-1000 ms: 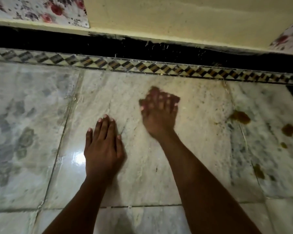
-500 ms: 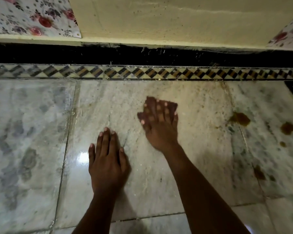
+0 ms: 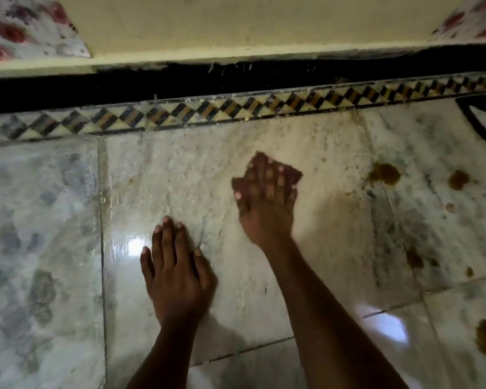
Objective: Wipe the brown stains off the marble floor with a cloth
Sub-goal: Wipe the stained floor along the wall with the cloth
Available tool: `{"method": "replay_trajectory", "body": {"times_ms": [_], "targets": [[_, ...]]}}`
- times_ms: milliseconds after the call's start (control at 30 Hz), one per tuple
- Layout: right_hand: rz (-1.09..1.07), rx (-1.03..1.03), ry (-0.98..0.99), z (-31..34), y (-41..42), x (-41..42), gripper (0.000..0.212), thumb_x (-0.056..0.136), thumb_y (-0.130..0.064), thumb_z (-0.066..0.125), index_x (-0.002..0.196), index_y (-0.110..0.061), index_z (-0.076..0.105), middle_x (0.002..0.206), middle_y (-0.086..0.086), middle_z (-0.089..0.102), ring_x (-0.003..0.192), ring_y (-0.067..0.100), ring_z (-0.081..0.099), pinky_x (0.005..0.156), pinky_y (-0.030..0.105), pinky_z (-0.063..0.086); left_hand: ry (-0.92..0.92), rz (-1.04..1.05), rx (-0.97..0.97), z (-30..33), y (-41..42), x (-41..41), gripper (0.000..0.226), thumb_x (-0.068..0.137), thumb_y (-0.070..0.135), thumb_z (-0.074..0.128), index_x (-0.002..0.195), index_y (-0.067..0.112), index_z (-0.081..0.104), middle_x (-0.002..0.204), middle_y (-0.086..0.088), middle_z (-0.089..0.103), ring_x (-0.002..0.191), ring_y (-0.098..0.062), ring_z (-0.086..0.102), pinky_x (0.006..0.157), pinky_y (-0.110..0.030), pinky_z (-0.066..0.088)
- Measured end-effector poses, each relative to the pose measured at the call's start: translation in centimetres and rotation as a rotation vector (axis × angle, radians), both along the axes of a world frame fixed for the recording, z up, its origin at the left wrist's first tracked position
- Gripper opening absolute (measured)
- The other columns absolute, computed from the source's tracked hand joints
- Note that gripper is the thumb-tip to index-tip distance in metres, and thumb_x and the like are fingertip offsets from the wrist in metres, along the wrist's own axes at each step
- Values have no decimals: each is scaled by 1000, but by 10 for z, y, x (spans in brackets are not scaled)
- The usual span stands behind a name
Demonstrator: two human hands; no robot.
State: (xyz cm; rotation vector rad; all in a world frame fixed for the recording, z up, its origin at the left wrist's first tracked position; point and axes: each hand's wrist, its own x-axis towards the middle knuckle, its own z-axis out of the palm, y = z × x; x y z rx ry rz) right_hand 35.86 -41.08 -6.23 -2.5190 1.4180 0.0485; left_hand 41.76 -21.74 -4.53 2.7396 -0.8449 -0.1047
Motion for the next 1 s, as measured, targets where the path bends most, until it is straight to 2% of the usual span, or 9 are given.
{"method": "replay_trajectory", "body": {"times_ms": [133,300,400,467,600,733,833,900,1000], "targets": [[192,-60,-3,7,44,-85,66,110,-58,30,170,-44,6,181,-7,2,167,20,1,129,61,16,-14,-16,-15,4,-1,-3,63,104,36,37,160,9,43,174,-9,31,162,-29,26,129,-53,18],[-273,-69,-11,0,15,-118,62,110,-55,32,169,-39,24,176,7,27,163,34,21,126,67,20,-10,-21,-12,2,0,-5,61,104,35,38,160,9,42,174,-11,31,162,-30,25,129,-53,17],[-459,-33,-73,-3,-25,-59,63,110,-56,27,170,-37,21,179,12,14,165,38,10,127,70,10,-8,-30,-21,-4,2,-4,61,103,34,41,159,10,44,173,-9,32,161,-29,26,129,-53,18],[-316,38,-46,-5,-25,-40,64,110,-56,26,170,-41,7,181,7,-1,166,35,-5,128,69,5,-24,-48,-29,-7,0,-1,61,102,34,41,158,10,45,173,-9,33,161,-30,27,129,-54,19],[55,-61,-63,6,37,-105,62,109,-57,30,167,-51,9,181,-7,6,167,23,6,128,64,18,-25,-49,-18,-5,3,-2,60,101,34,41,154,7,49,169,-13,38,157,-35,32,128,-57,23],[-344,-26,-57,4,20,-153,60,107,-63,29,163,-59,8,180,-1,14,166,26,12,125,70,16,2,-250,-134,-8,-34,18,62,88,27,52,144,2,57,155,-21,52,141,-44,49,121,-62,32],[-617,57,-89,7,-36,-92,59,107,-63,13,163,-50,-4,181,6,-4,166,31,-8,128,68,-1,42,-450,-123,-11,-84,23,63,100,33,43,160,13,44,170,-8,39,156,-31,36,130,-53,21],[-512,90,-66,3,-57,-54,58,110,-61,13,161,-47,-11,180,7,-12,165,33,-15,128,66,-9,22,-433,-80,-19,-101,22,63,106,38,33,166,19,32,176,-2,26,163,-23,23,133,-48,14],[0,-64,-36,-3,-42,-61,59,110,-58,23,167,-51,8,181,3,2,167,31,-1,129,66,2,7,-399,-67,-24,-98,23,63,107,37,32,167,17,32,176,-3,26,163,-22,23,132,-47,17]]}}
